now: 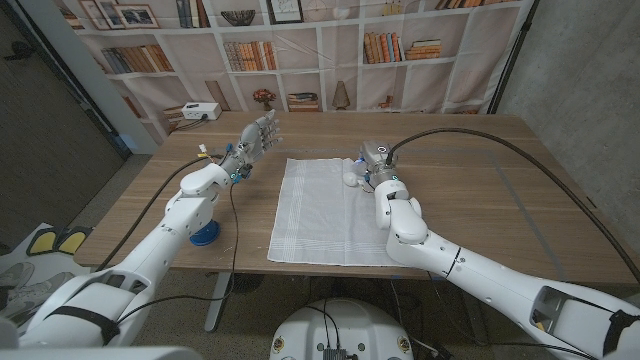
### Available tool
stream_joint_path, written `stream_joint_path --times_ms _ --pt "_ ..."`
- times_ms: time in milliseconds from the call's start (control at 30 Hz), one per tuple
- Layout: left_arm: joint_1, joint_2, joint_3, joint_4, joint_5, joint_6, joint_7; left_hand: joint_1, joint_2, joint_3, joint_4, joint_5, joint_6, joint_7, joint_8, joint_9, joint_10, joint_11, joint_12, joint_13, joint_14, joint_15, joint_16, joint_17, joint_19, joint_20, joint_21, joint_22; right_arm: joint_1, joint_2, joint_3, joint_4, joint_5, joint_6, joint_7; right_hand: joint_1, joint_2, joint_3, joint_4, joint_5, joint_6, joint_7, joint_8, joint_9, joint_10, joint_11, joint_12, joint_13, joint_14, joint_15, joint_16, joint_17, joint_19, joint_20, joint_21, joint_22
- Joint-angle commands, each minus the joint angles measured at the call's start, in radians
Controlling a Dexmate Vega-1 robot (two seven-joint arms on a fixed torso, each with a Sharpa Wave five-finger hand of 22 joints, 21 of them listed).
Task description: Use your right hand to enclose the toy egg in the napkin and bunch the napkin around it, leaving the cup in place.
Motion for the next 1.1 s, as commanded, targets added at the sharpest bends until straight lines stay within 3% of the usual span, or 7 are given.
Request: stream_joint_path --times_ms 33,300,567,667,867,933,1100 --pt "-0.011 -0.006 0.006 0.012 0.003 0.003 -0.002 0.01 0.003 0.008 -0.002 0.004 -0.03 0.007 -0.001 0.001 -0.045 0.004 0.003 0.003 -0.001 -0.005 -0.002 -0.001 -0.053 0.008 0.003 0.003 -0.057 0.001 0.071 -0.069 0.165 0.177 -0.031 0.005 0.01 0.008 0.004 -0.005 0.146 0.008 -0.002 -0.002 0.009 0.0 0.0 -0.001 0.0 -0.057 0.002 0.003 -0.003 0.0 -0.004 0.004" --pt "-0.008 -0.007 0.004 0.011 0.001 0.001 0.001 0.012 0.005 0.01 -0.003 0.003 -0.03 0.007 -0.001 0.001 -0.045 0.005 0.003 0.003 -0.001 -0.006 -0.002 -0.002 -0.053 0.007 0.003 0.003 -0.065 -0.02 0.105 -0.065 0.265 0.292 -0.032 0.007 0.015 0.008 0.005 -0.01 0.139 0.009 -0.012 -0.009 0.0 0.002 -0.007 -0.006 -0.009 -0.056 0.003 0.011 -0.006 -0.001 -0.005 0.004" --pt "-0.006 -0.007 0.001 0.009 -0.001 -0.002 0.002 0.015 0.006 0.013 -0.004 0.003 -0.03 0.007 -0.001 0.001 -0.045 0.005 0.003 0.003 -0.001 -0.006 -0.002 -0.002 -0.052 0.008 0.004 0.002 -0.012 -0.068 0.062 -0.058 0.273 0.337 0.108 -0.009 0.024 0.01 0.016 -0.021 0.121 0.002 -0.034 -0.023 -0.045 0.005 -0.027 -0.012 -0.067 -0.046 -0.036 -0.005 -0.024 0.008 -0.013 0.004" --pt "-0.006 -0.007 0.001 0.01 0.0 -0.002 0.003 0.015 0.007 0.013 -0.004 0.002 -0.03 0.008 -0.001 0.001 -0.045 0.006 0.003 0.003 -0.001 -0.006 -0.002 -0.002 -0.053 0.007 0.003 0.002 0.001 -0.077 0.056 -0.054 0.289 0.349 0.159 -0.077 0.017 -0.007 0.049 -0.039 0.09 0.004 -0.064 -0.036 -0.097 0.022 -0.057 -0.029 -0.114 -0.029 -0.087 -0.047 -0.046 0.029 -0.024 0.003" --pt "-0.01 -0.009 0.002 0.016 -0.001 -0.004 -0.002 0.016 0.007 0.014 -0.004 0.002 -0.029 0.008 -0.001 0.001 -0.045 0.005 0.003 0.003 0.0 -0.007 -0.002 -0.002 -0.052 0.007 0.004 0.002 -0.003 -0.088 0.081 -0.054 0.353 0.382 0.204 -0.321 -0.025 -0.097 0.16 -0.069 -0.01 0.015 -0.154 -0.05 -0.204 0.068 -0.13 -0.068 -0.209 0.023 -0.149 -0.093 -0.113 0.075 -0.068 0.004" --pt "-0.01 -0.009 0.002 0.018 -0.001 -0.005 -0.003 0.017 0.008 0.015 -0.004 0.002 -0.029 0.009 -0.001 0.001 -0.045 0.005 0.003 0.003 0.0 -0.008 -0.002 -0.002 -0.052 0.007 0.004 0.002 -0.001 -0.097 0.089 -0.056 0.376 0.395 0.226 -0.375 -0.038 -0.12 0.183 -0.07 -0.041 0.018 -0.178 -0.05 -0.244 0.07 -0.153 -0.074 -0.238 0.035 -0.159 -0.095 -0.147 0.091 -0.087 0.004" --pt "-0.017 -0.015 0.004 0.033 -0.003 -0.01 -0.012 0.018 0.008 0.016 -0.005 0.001 -0.029 0.008 -0.001 0.001 -0.045 0.006 0.003 0.003 0.0 -0.009 -0.002 -0.002 -0.051 0.007 0.004 0.002 0.013 -0.114 0.105 -0.061 0.448 0.421 0.299 -0.424 -0.095 -0.157 0.185 -0.052 -0.153 -0.001 -0.244 -0.047 -0.366 0.059 -0.214 -0.074 -0.346 0.054 -0.198 -0.105 -0.235 0.121 -0.139 0.006"
